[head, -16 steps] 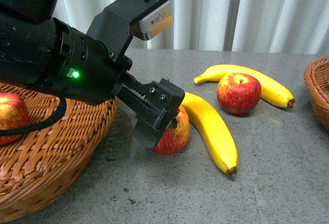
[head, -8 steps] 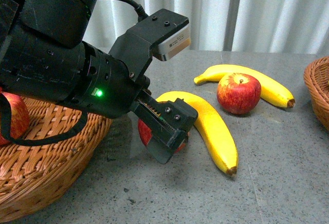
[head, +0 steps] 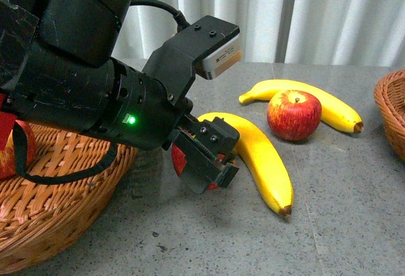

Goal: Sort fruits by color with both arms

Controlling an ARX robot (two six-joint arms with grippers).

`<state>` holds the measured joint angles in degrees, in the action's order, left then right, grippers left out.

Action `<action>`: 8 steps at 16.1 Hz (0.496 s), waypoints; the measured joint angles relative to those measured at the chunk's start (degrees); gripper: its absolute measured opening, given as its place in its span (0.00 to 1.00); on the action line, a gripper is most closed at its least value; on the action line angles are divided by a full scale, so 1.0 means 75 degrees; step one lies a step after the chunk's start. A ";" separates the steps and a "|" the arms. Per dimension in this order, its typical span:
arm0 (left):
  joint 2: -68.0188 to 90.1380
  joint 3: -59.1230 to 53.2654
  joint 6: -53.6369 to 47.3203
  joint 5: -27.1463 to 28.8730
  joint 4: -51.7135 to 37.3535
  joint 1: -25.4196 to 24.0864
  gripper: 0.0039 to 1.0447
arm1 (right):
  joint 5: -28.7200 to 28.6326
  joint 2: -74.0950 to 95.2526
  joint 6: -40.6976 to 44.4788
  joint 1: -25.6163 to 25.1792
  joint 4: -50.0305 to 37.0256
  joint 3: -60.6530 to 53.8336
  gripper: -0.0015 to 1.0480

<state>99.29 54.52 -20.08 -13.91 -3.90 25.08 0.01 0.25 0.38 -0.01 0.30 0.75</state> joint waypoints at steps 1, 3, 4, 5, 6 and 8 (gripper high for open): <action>0.0000 0.0003 0.0023 0.0015 0.0000 0.0023 0.61 | 0.0000 0.0000 0.0000 0.0000 0.0000 0.0000 0.94; -0.0006 0.0035 0.0073 0.0050 0.0006 0.0044 0.60 | 0.0000 0.0000 0.0000 0.0000 0.0000 0.0000 0.94; -0.0213 0.0137 0.0227 0.0198 0.0038 0.0029 0.60 | 0.0000 0.0000 0.0000 0.0000 0.0000 0.0000 0.94; -0.0382 0.0178 0.0271 0.0251 0.0044 0.0003 0.59 | 0.0000 0.0000 0.0000 0.0000 0.0000 0.0000 0.94; -0.0609 0.0274 0.0321 0.0332 0.0055 -0.0050 0.59 | 0.0000 0.0000 0.0000 0.0000 0.0000 0.0000 0.94; -0.1049 0.0475 0.0478 0.0592 0.0047 -0.0181 0.59 | 0.0000 0.0000 0.0000 0.0000 0.0000 0.0000 0.94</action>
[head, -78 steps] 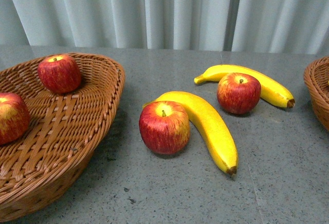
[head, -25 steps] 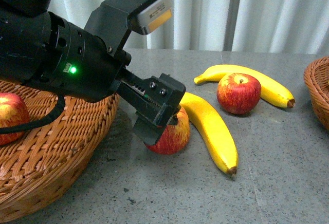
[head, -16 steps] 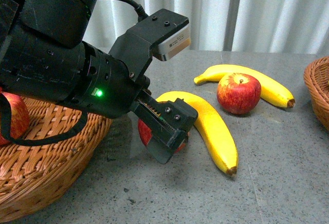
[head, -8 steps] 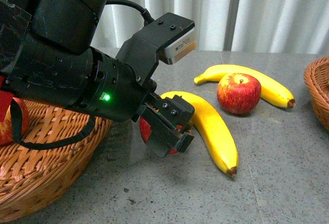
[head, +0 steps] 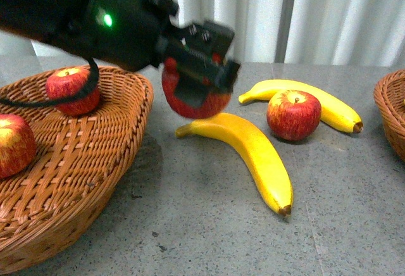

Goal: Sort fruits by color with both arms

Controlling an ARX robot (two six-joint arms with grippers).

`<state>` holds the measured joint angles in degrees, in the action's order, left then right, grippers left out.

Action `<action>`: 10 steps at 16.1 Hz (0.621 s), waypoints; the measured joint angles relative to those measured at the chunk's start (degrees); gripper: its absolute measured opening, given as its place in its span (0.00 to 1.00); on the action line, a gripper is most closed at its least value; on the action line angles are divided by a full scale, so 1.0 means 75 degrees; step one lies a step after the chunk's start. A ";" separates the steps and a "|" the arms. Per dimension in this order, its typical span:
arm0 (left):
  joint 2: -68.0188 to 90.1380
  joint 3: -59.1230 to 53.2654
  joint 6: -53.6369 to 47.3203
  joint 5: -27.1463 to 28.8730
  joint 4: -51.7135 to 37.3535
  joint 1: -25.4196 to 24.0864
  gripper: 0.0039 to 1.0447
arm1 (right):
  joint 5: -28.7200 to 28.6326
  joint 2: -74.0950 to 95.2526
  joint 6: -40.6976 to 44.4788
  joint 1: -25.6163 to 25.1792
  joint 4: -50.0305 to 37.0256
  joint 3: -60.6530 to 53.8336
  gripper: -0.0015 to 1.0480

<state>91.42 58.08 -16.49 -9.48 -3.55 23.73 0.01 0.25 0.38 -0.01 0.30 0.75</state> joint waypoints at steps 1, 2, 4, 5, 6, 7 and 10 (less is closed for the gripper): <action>-0.0163 0.0093 0.0108 0.0160 -0.0044 -0.0093 0.59 | 0.0000 0.0000 0.0000 0.0000 0.0000 0.0000 0.94; -0.0367 0.0233 0.0300 0.0501 -0.0050 -0.0300 0.59 | 0.0000 0.0000 0.0000 0.0000 0.0000 0.0000 0.94; -0.0562 0.0428 0.0810 0.1081 -0.0099 -0.0775 0.59 | 0.0000 0.0000 0.0000 0.0000 0.0000 0.0000 0.94; -0.0577 0.0458 0.1160 0.1416 -0.0119 -0.1084 0.59 | 0.0000 0.0000 0.0000 0.0000 0.0000 0.0000 0.94; -0.0472 0.0463 0.1539 0.1623 -0.0166 -0.1454 0.59 | 0.0000 0.0000 0.0000 0.0000 0.0003 0.0000 0.94; -0.0364 0.0463 0.1784 0.1649 -0.0154 -0.1626 0.59 | 0.0003 0.0000 0.0000 0.0000 0.0000 0.0000 0.94; 0.0085 0.0428 0.2841 0.1725 -0.0064 -0.1891 0.59 | 0.0000 0.0000 0.0000 0.0000 0.0000 0.0000 0.94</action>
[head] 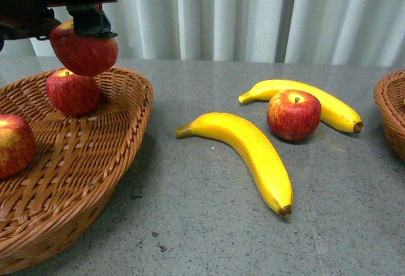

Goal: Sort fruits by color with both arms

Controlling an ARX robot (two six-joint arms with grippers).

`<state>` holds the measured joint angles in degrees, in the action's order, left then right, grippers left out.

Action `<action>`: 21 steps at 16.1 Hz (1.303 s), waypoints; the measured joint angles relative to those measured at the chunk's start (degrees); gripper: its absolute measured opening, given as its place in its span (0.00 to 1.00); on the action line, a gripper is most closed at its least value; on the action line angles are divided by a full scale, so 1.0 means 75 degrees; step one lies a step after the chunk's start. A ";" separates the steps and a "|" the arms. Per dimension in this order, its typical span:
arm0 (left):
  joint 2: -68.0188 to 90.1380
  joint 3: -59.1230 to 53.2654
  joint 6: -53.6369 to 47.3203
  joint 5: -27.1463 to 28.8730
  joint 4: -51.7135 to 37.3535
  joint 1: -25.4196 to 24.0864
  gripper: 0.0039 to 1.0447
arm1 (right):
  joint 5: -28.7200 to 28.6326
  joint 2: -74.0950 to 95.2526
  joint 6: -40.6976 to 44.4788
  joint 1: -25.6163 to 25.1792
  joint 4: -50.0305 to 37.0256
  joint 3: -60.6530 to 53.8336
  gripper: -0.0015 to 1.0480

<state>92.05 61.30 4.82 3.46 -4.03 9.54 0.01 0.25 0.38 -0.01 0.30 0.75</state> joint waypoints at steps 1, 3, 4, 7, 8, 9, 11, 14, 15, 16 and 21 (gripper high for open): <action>0.0079 -0.0047 0.0198 0.0015 0.0015 0.0000 0.59 | 0.0000 0.0000 0.0000 0.0000 0.0000 0.0000 0.94; 0.0172 -0.0187 0.0466 0.0143 0.0099 0.0026 0.59 | 0.0000 0.0000 0.0000 0.0000 0.0000 0.0000 0.94; 0.0210 -0.0219 0.0574 0.0236 0.0172 0.0064 0.59 | 0.0000 0.0000 0.0000 0.0000 0.0000 0.0000 0.94; 0.0227 -0.0251 0.0810 0.0254 0.0242 0.0160 0.75 | 0.0000 0.0000 0.0000 0.0000 0.0000 0.0000 0.94; 0.0219 -0.0251 0.0921 0.0259 0.0192 0.0210 0.89 | 0.0000 0.0000 0.0000 0.0000 0.0000 0.0000 0.94; 0.0166 -0.0256 0.0933 0.0277 0.0187 0.0256 0.96 | 0.0000 0.0000 0.0000 0.0000 0.0000 0.0000 0.94; -0.0184 -0.0321 0.0833 0.0309 -0.0341 0.0519 0.94 | 0.0000 0.0000 0.0000 0.0000 0.0000 0.0000 0.94; -0.0423 -0.0032 -0.0015 -0.0248 -0.0880 0.1183 0.94 | 0.0000 0.0000 0.0000 0.0000 -0.0003 0.0000 0.94; -0.0160 0.0224 -0.0388 -0.0490 -0.0810 0.1384 0.94 | 0.0003 0.0000 0.0000 0.0000 0.0000 0.0000 0.94; 0.0201 0.0452 -0.0746 -0.0571 -0.0822 0.1585 0.94 | 0.0000 0.0000 0.0000 0.0000 0.0000 0.0000 0.94; 0.1507 0.1320 -0.2235 -0.1250 -0.0434 0.2841 0.94 | 0.0000 0.0000 0.0000 0.0000 0.0000 0.0000 0.94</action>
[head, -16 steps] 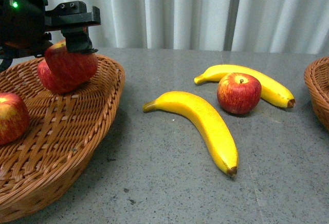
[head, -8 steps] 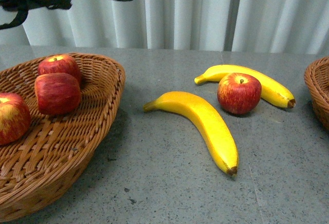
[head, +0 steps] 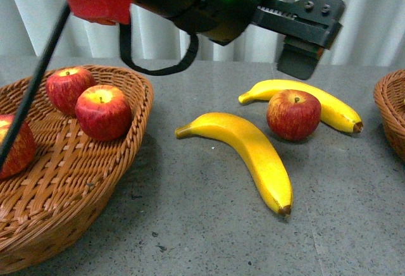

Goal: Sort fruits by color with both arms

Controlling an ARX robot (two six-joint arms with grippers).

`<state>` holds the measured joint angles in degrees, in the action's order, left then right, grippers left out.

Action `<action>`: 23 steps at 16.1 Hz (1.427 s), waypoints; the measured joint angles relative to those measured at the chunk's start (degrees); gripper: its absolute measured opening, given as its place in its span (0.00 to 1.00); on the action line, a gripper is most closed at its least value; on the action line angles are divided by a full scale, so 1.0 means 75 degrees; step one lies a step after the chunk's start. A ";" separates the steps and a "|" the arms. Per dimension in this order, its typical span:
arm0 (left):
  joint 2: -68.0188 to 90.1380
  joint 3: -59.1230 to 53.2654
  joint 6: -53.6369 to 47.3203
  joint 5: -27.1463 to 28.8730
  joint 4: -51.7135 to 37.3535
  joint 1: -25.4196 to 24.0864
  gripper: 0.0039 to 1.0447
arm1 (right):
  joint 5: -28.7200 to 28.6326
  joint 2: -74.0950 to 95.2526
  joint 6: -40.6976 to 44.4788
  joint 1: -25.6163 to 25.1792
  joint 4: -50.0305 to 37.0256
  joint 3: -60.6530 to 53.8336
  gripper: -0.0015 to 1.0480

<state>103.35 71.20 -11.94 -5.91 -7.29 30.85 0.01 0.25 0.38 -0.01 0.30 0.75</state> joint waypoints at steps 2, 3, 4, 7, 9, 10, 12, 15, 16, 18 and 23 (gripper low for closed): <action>0.0460 0.0154 -0.0137 -0.0108 -0.0085 0.0221 0.94 | 0.0000 0.0000 0.0000 0.0000 0.0000 0.0000 0.94; 0.0705 0.0163 -0.0219 -0.0163 -0.0125 0.0239 0.94 | 0.0000 0.0000 0.0000 0.0000 0.0000 0.0000 0.94; 0.0944 0.0163 -0.0248 -0.0221 -0.0219 0.0277 0.94 | 0.0000 0.0000 0.0000 0.0000 0.0000 0.0000 0.94; 0.1329 0.0364 -0.0181 -0.0414 -0.0595 0.0370 0.94 | 0.0000 0.0000 0.0000 0.0000 0.0000 0.0000 0.94; 0.1495 0.0592 -0.0122 -0.0391 -0.0688 0.0431 0.94 | 0.0000 0.0000 0.0000 0.0000 0.0000 0.0000 0.94; 0.1626 0.0656 -0.0125 -0.0379 -0.0705 0.0455 0.94 | 0.0000 0.0000 0.0000 0.0000 0.0000 0.0000 0.94; 0.1950 0.0737 -0.0131 -0.0175 -0.0697 0.0449 0.94 | 0.0000 0.0000 0.0000 0.0000 0.0000 0.0000 0.94; 0.2090 0.0769 -0.0210 0.0017 -0.0813 0.0344 0.94 | 0.0000 0.0000 0.0000 0.0000 0.0000 0.0000 0.94; 0.2110 0.0807 -0.0204 0.0017 -0.0825 0.0312 0.94 | 0.0000 0.0000 0.0000 0.0000 0.0000 0.0000 0.94; 0.2226 0.0883 -0.0175 -0.0050 -0.0842 0.0262 0.94 | 0.0000 0.0000 0.0000 0.0000 0.0000 0.0000 0.94; 0.2480 0.1023 -0.0143 -0.0140 -0.0836 0.0265 0.94 | 0.0000 0.0000 0.0000 0.0000 0.0000 0.0000 0.94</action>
<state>121.95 78.87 -13.02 -6.96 -13.56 32.84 0.01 0.25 0.38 -0.01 0.30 0.75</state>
